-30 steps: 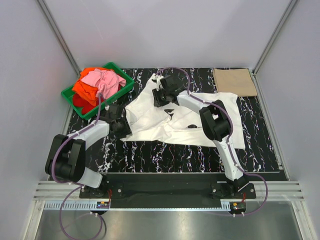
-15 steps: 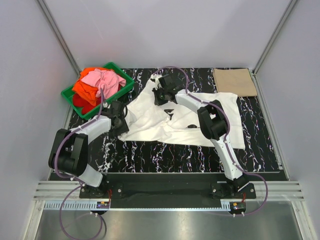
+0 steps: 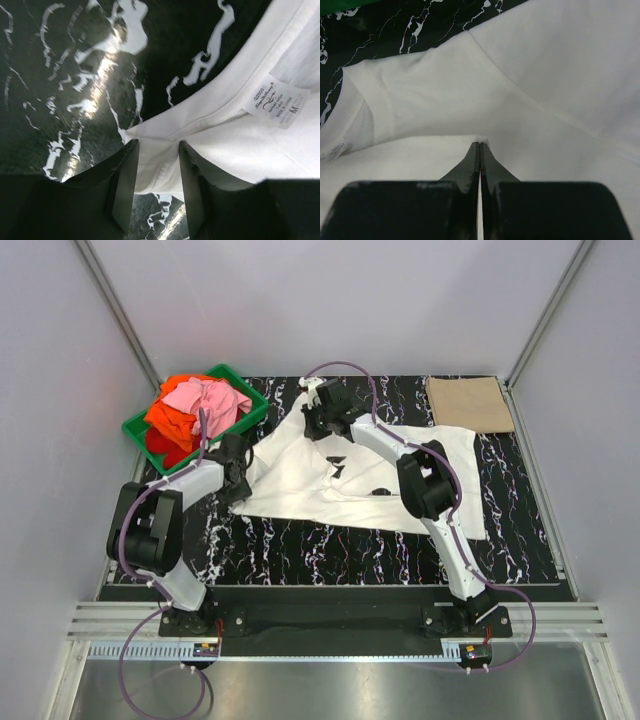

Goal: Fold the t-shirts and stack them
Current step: Fold the tshirt

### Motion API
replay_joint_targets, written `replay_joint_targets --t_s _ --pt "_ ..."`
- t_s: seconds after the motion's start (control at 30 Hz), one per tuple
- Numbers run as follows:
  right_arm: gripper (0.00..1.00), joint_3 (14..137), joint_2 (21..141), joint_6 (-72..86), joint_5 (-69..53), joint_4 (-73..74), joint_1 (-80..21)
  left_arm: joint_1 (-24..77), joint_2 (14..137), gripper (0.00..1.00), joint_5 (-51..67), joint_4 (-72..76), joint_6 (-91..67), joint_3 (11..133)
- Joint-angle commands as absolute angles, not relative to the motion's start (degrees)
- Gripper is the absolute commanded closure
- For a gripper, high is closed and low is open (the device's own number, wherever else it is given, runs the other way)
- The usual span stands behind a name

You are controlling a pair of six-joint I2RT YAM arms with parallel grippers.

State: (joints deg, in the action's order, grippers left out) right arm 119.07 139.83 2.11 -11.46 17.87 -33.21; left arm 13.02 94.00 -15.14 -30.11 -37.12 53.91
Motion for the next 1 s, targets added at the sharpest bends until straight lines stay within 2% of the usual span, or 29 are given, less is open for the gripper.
replay_joint_targets --t_s 0.0,0.2,0.27,0.33,0.37,0.4,0.47,0.5,0.57,0.67,0.73,0.8,0.83,0.87,0.97 --pt "1.00 121.0 140.4 0.4 -10.5 13.7 -33.0 11.1 95.0 0.57 -19.4 -30.8 -36.9 57.0" --pt "1.00 123.1 141.5 -0.9 -10.4 13.5 -33.0 11.0 95.1 0.56 -19.4 -31.5 -36.4 58.9" --pt "0.95 123.5 141.3 -0.6 -10.0 13.4 -33.0 11.0 94.9 0.54 -20.2 -32.5 -36.3 59.3" --pt "0.87 122.9 140.0 -0.4 -7.1 13.9 -33.0 11.0 94.2 0.52 -21.6 -34.2 -36.0 60.0" --pt "0.73 122.9 139.1 -0.4 -5.3 14.6 -33.0 11.0 93.5 0.52 -22.1 -34.8 -35.3 60.5" --pt "0.67 123.0 137.1 2.0 -3.2 16.0 -33.0 11.0 91.8 0.51 -22.7 -35.2 -34.9 61.4" --pt "0.58 123.1 134.4 6.0 2.0 21.7 -32.4 11.2 88.5 0.50 -22.2 -35.7 -32.9 63.1" --pt "0.58 120.5 130.6 9.5 3.1 24.5 -31.8 11.5 87.5 0.50 -19.7 -35.2 -31.2 63.6" --pt "0.59 115.3 125.3 13.2 2.8 26.0 -31.1 12.6 85.5 0.50 -17.2 -34.5 -29.9 64.4" --pt "0.67 101.5 113.2 22.7 5.3 28.5 -29.2 15.6 83.5 0.48 -7.5 -31.1 -28.7 64.3" --pt "0.76 90.5 104.9 30.4 2.2 30.2 -26.9 16.9 84.5 0.48 -0.6 -28.4 -29.3 63.7" --pt "0.85 83.4 98.9 33.6 0.0 30.3 -22.0 17.6 86.6 0.48 1.2 -27.3 -30.7 63.2" --pt "0.95 78.0 97.6 35.3 -1.7 32.0 -20.2 17.8 87.3 0.49 2.3 -26.6 -30.9 63.1" --pt "0.99 75.7 96.3 36.0 -1.3 33.4 -16.6 17.8 88.6 0.49 2.5 -26.5 -31.4 62.8" --pt "1.00 66.6 91.5 37.8 -0.4 37.1 -11.6 17.7 89.4 0.49 0.7 -26.6 -31.8 61.2"
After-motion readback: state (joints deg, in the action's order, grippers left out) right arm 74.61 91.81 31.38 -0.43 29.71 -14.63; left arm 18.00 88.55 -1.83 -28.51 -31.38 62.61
